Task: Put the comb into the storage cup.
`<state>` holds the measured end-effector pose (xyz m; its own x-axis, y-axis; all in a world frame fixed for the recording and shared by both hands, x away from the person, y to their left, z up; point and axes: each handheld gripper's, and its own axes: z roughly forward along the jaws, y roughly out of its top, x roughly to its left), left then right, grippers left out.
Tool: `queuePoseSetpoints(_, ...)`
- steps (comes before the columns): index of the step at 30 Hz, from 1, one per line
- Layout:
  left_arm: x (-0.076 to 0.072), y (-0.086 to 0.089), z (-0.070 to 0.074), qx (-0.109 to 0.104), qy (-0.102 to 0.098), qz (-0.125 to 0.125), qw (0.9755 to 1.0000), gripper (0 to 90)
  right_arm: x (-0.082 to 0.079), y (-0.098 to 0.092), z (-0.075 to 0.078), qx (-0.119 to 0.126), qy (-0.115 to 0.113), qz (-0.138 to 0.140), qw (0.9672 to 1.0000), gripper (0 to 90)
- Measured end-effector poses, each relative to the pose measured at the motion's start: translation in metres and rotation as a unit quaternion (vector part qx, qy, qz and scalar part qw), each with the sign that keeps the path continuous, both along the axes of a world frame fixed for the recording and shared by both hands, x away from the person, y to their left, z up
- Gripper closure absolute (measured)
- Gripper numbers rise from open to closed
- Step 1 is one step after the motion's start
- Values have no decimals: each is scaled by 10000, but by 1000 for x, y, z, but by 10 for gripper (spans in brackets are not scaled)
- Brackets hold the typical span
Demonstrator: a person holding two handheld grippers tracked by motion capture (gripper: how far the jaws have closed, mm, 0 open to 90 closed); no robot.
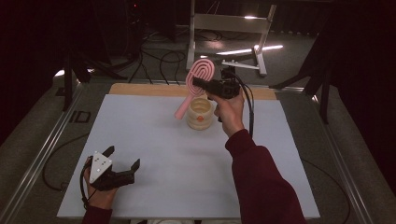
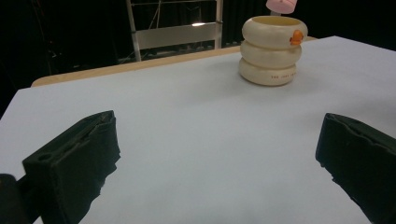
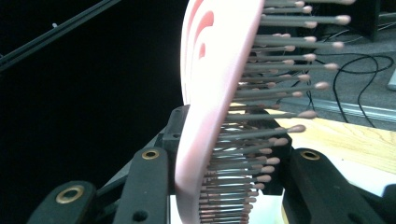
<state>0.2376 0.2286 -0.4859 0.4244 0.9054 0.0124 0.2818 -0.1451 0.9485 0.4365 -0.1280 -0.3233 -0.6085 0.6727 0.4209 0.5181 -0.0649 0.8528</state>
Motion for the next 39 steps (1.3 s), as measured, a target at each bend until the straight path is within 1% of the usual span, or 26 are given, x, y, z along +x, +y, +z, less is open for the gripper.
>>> queuePoseSetpoints(13,0,0,0,4,2,6,10000,2,5,-9,4,10,-50,-172,9998,635)
queuePoseSetpoints(26,0,0,0,-3,-3,10,10000,3,10,-23,6,23,-47,-521,9986,635)
queuePoseSetpoints(39,0,0,0,-6,0,9,10000,3,16,-34,5,15,-50,-748,9972,635)
